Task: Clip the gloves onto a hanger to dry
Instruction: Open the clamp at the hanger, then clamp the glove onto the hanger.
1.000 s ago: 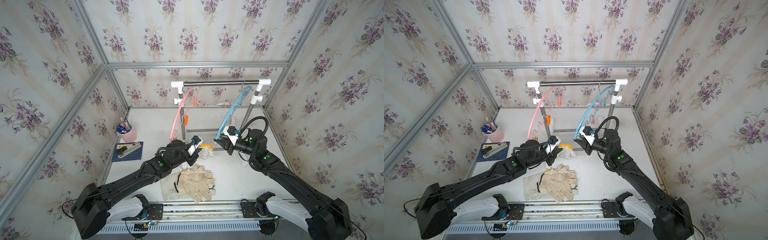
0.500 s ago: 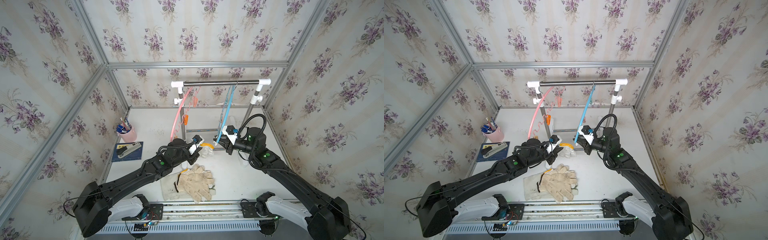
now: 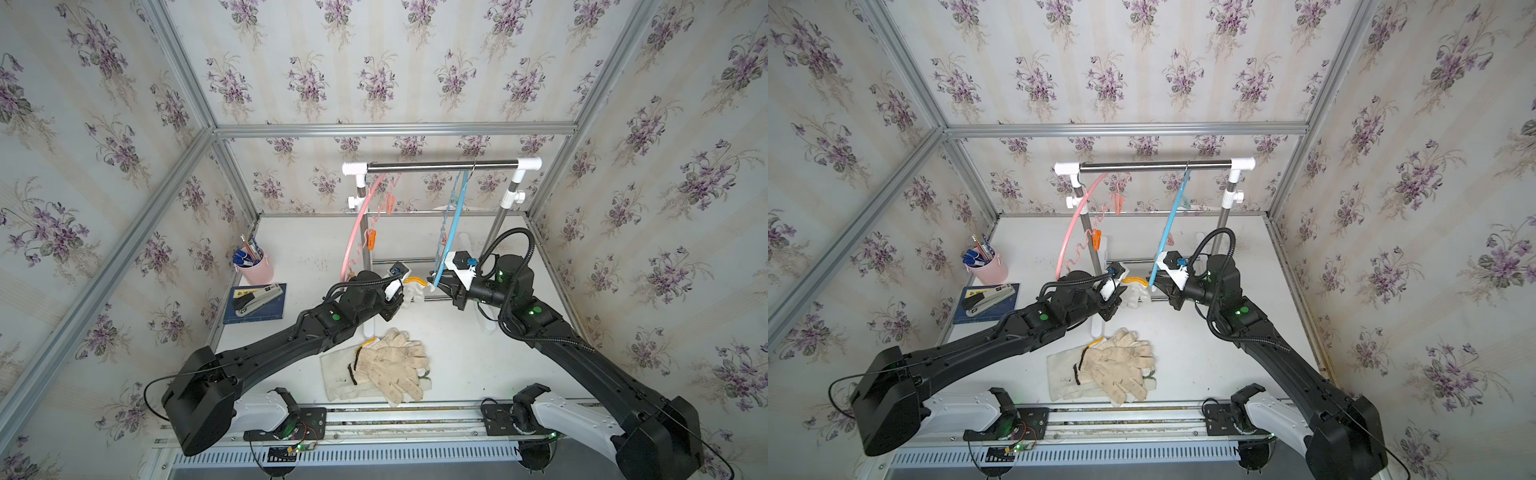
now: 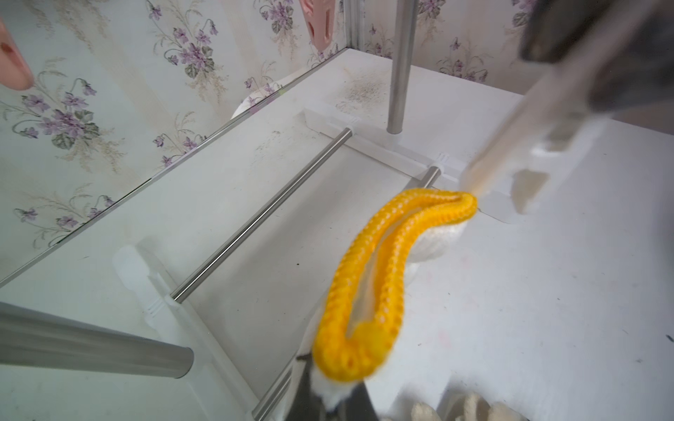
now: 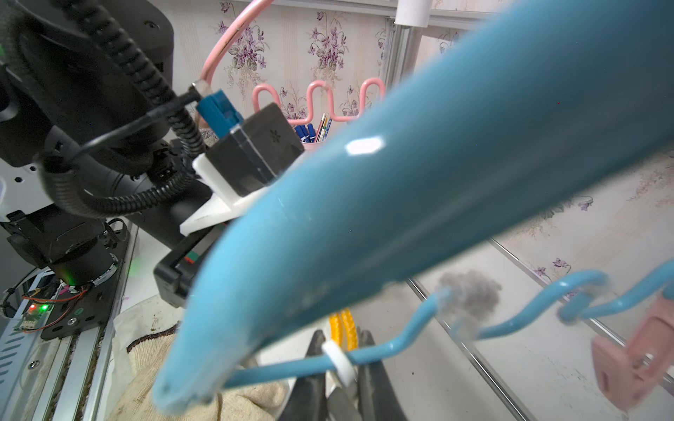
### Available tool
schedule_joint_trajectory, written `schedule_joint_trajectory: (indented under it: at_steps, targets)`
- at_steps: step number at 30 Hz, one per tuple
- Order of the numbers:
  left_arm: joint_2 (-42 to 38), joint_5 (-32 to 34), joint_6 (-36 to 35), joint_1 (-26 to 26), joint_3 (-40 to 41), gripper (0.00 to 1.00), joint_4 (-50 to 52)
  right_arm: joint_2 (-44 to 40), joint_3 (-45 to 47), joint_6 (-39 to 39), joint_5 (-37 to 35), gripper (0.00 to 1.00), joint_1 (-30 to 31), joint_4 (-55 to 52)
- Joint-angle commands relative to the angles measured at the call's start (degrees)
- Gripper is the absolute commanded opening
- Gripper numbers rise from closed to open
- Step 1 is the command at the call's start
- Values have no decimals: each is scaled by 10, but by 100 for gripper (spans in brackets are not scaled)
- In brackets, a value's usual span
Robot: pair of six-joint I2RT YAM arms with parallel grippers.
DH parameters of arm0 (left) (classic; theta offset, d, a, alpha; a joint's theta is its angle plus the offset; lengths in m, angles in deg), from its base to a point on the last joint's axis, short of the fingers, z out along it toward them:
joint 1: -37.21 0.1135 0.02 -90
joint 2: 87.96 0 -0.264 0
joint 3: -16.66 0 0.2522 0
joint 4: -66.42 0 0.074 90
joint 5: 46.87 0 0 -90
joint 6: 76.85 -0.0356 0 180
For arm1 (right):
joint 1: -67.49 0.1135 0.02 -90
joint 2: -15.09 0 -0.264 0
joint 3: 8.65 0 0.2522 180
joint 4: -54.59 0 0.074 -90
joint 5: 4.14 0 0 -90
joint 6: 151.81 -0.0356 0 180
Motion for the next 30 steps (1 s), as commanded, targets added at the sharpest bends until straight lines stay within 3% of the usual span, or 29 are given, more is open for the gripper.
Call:
schedule_joint_trajectory:
  at_steps: [1, 16, 30]
  targets:
    - [16, 63, 21, -7, -13, 0, -8, -5, -4, -10, -14, 6, 0, 13]
    - [74, 80, 59, -66, -31, 0, -45, -9, 10, -32, -33, 6, 0, 48]
    - [90, 88, 58, -81, -59, 0, -48, -20, 25, -28, -45, 6, -1, 54]
